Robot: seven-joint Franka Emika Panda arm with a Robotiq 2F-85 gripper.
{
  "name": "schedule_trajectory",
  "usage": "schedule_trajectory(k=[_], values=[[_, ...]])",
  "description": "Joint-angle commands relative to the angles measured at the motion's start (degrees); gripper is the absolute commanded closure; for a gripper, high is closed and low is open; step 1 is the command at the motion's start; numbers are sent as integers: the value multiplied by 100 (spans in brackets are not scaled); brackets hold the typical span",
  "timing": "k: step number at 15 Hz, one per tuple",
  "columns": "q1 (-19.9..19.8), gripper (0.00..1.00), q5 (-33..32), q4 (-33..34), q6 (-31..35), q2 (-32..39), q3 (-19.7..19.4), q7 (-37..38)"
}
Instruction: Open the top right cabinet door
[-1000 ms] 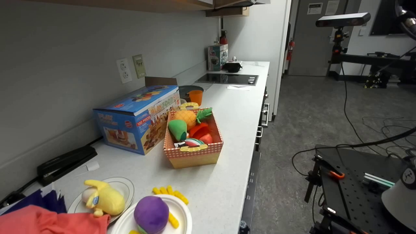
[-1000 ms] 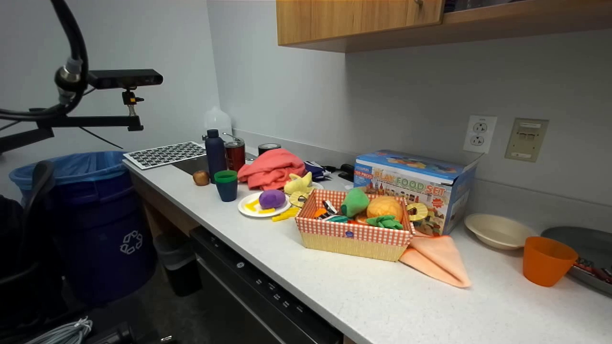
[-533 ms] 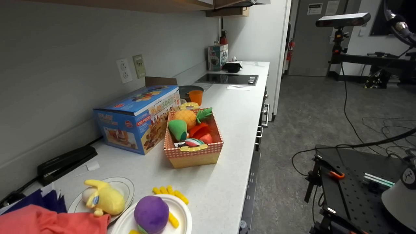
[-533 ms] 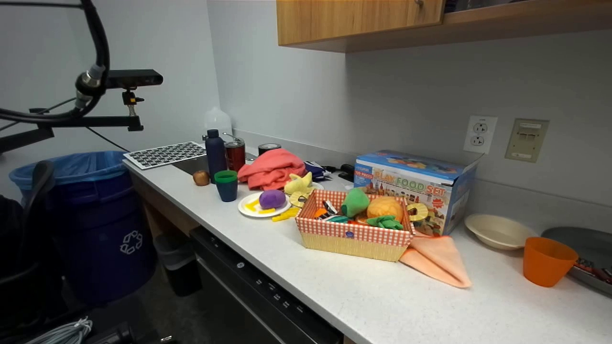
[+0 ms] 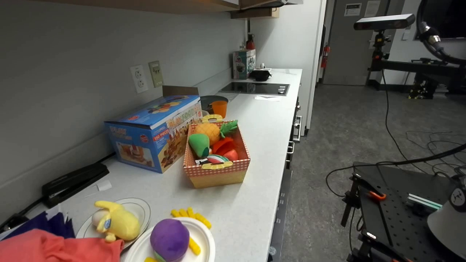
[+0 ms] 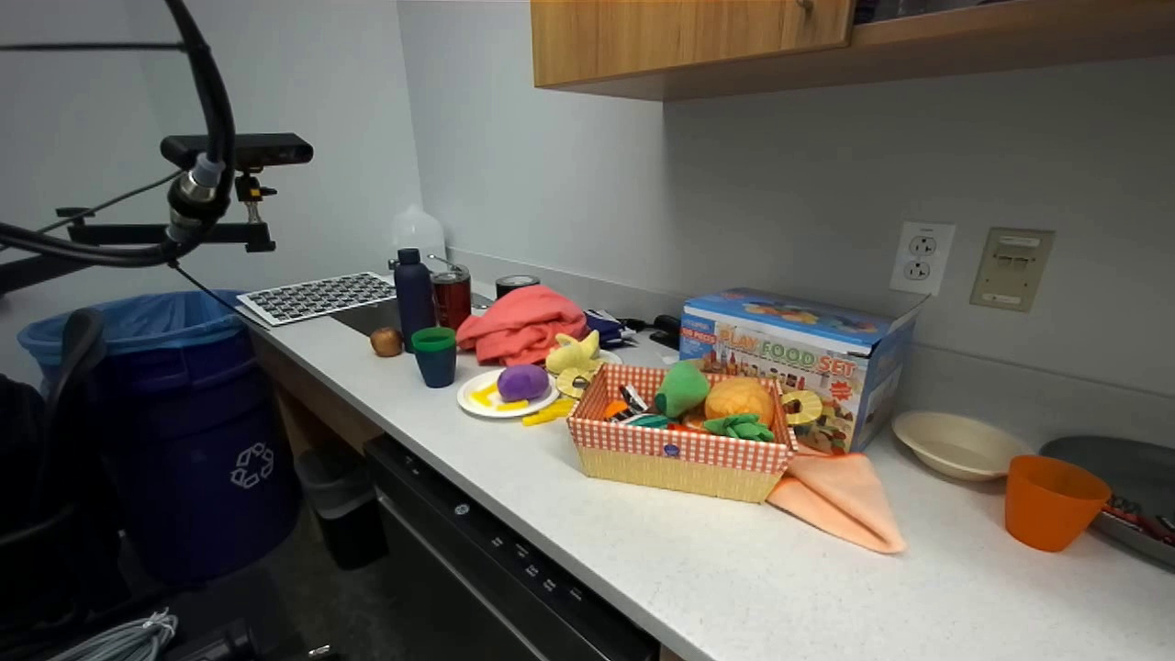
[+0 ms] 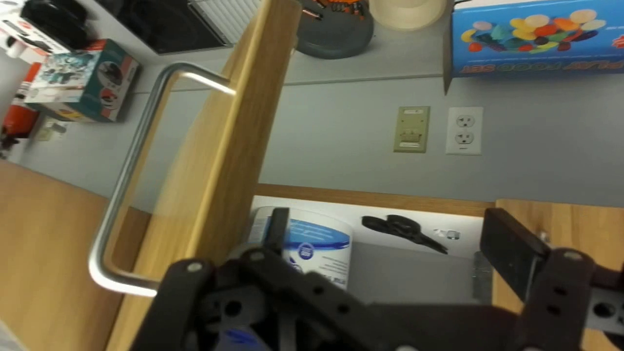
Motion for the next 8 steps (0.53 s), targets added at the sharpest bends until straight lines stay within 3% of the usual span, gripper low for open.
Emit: schedule_trajectory(k=[1,4,5,8], values=[[-802,0,-737,226,-81,65,222,517],[-1297,0,-1268,285,-290,31,264,913],[-1484,0,-1475,-75,19,28,-44,898],[-2022,0,-1990,14,0,332,-288,1237]])
